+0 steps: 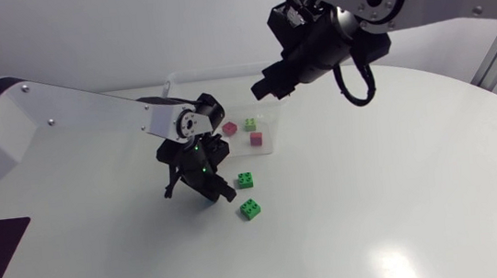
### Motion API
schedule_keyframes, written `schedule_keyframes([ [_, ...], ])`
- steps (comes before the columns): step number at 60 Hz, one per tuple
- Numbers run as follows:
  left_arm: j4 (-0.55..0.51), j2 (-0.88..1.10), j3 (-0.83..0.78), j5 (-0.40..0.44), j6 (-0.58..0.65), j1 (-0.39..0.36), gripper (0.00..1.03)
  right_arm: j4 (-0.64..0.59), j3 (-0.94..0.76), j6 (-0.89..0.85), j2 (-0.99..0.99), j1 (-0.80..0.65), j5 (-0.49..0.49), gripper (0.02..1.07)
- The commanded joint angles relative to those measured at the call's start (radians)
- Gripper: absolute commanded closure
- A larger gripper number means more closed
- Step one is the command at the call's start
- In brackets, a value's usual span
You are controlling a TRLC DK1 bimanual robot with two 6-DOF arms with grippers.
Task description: Place the duplo bricks in the container
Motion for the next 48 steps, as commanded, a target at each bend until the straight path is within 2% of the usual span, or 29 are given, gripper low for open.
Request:
schedule_keyframes([
  [1, -0.013, -0.096, -0.051, -0.002, 0.030, -0.011, 0.84, -0.015, 0.054, 0.011, 0.074, -0.002, 0.010, 0.78],
  [16, -0.042, -0.339, -0.077, -0.004, 0.097, 0.019, 0.84, -0.001, 0.206, 0.016, 0.239, -0.033, 0.004, 0.78],
  [27, -0.048, -0.406, -0.025, -0.004, 0.140, 0.068, 0.84, -0.006, 0.301, 0.022, 0.338, -0.039, 0.002, 0.77],
  [36, -0.045, -0.431, 0.044, -0.004, 0.166, 0.078, 0.84, -0.023, 0.378, 0.022, 0.414, -0.046, 0.002, 0.75],
  [38, -0.043, -0.431, 0.063, -0.004, 0.169, 0.081, 0.84, -0.024, 0.390, 0.022, 0.427, -0.049, 0.002, 0.67],
  [44, 0.007, -0.429, 0.110, -0.004, 0.174, 0.097, 0.83, -0.036, 0.413, 0.022, 0.439, -0.053, 0.005, 0.34],
  [48, 0.061, -0.426, 0.129, -0.004, 0.175, 0.106, 0.83, -0.050, 0.416, 0.022, 0.420, -0.053, 0.007, 0.22],
])
